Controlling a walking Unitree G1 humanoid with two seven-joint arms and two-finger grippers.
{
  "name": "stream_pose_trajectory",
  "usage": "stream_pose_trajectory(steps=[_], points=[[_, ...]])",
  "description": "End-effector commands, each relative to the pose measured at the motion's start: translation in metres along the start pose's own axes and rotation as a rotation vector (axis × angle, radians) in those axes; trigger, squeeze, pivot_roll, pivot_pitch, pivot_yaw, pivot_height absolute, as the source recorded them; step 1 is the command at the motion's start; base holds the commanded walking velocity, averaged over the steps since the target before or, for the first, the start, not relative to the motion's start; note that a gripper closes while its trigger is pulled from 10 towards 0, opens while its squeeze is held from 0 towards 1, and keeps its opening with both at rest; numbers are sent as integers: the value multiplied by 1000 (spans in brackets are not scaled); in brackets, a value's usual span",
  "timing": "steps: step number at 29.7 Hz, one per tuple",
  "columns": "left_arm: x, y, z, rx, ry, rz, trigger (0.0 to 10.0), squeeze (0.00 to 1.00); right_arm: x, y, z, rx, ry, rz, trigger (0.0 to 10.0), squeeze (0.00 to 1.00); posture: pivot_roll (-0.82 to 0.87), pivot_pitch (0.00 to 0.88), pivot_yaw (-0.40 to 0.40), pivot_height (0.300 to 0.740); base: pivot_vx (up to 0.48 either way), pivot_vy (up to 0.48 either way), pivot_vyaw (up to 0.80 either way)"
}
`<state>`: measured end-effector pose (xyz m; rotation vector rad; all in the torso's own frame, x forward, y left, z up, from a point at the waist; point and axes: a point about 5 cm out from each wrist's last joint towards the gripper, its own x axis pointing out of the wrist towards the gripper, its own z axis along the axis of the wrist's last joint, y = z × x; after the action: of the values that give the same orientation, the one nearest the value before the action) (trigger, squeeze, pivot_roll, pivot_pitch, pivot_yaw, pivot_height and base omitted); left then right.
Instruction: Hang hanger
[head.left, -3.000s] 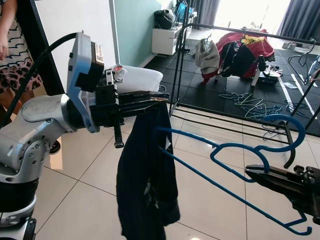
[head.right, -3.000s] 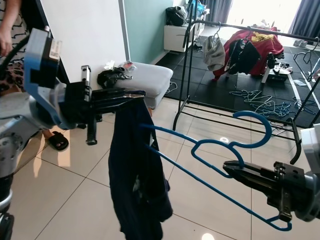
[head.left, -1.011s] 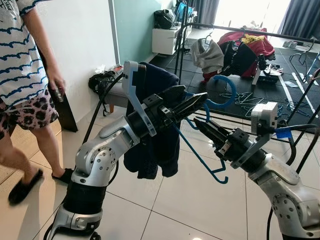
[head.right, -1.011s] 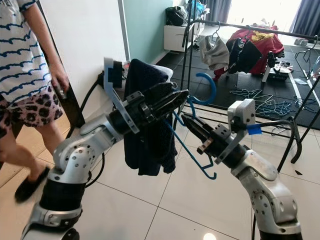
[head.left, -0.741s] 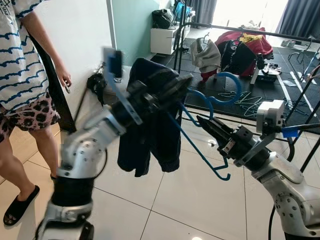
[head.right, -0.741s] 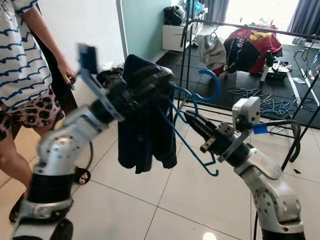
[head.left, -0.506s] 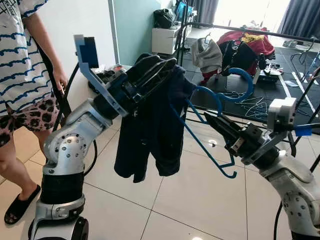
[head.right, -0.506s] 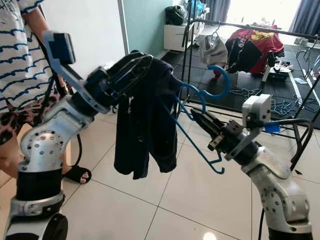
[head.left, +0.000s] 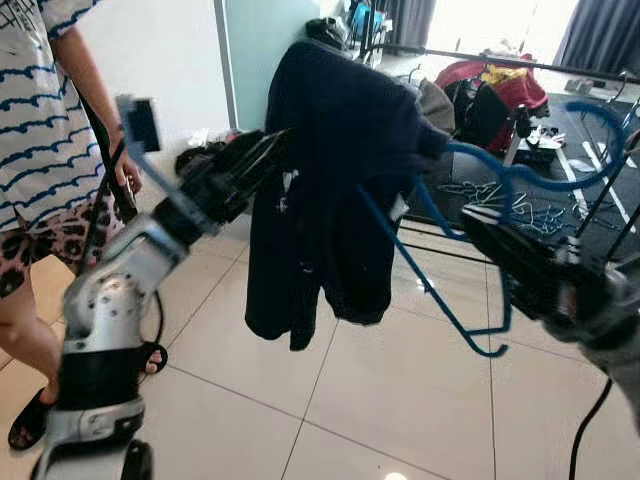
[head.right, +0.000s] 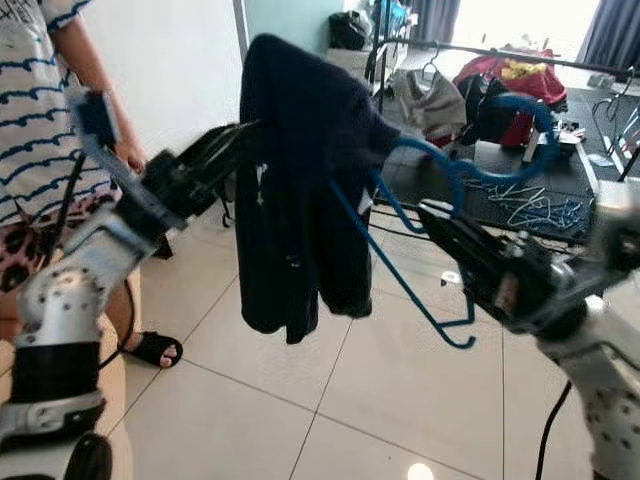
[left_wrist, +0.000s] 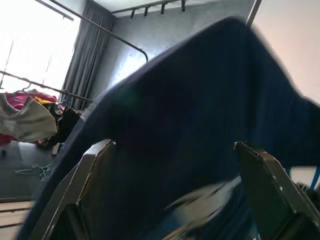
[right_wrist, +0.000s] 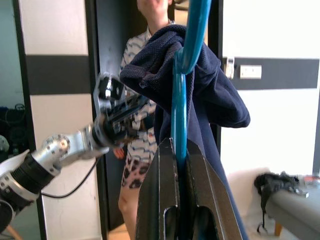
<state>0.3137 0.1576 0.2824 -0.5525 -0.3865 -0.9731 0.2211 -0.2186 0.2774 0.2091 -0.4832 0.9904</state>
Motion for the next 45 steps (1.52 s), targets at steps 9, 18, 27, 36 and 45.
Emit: stream_pose_trajectory(steps=[9, 18, 27, 36, 45], points=[[-8, -1, 0, -17, 11, -62, 10000, 0, 2, 10, 17, -3, -72, 80, 10000, 0, -4, 0, -1, 740, 0, 0, 0], [-16, -6, -5, -49, 34, -139, 10000, 0, 3, 13, 25, 17, -121, 113, 10000, 0, -6, 0, -4, 740, 0, 0, 0], [-27, -14, -10, -57, 117, -222, 10000, 0, 1, 12, 26, 43, -136, 115, 10000, 0, 0, 0, -8, 740, 0, 0, 0], [-18, -14, -14, -15, 116, -193, 10000, 0, 5, 14, 24, 63, -135, 134, 10000, 0, -2, 0, -8, 740, 0, 0, 0], [-15, -20, -13, -32, 107, -246, 0, 0, 6, 14, 25, 69, -133, 128, 10000, 0, -4, 0, -6, 740, 0, 0, 0]])
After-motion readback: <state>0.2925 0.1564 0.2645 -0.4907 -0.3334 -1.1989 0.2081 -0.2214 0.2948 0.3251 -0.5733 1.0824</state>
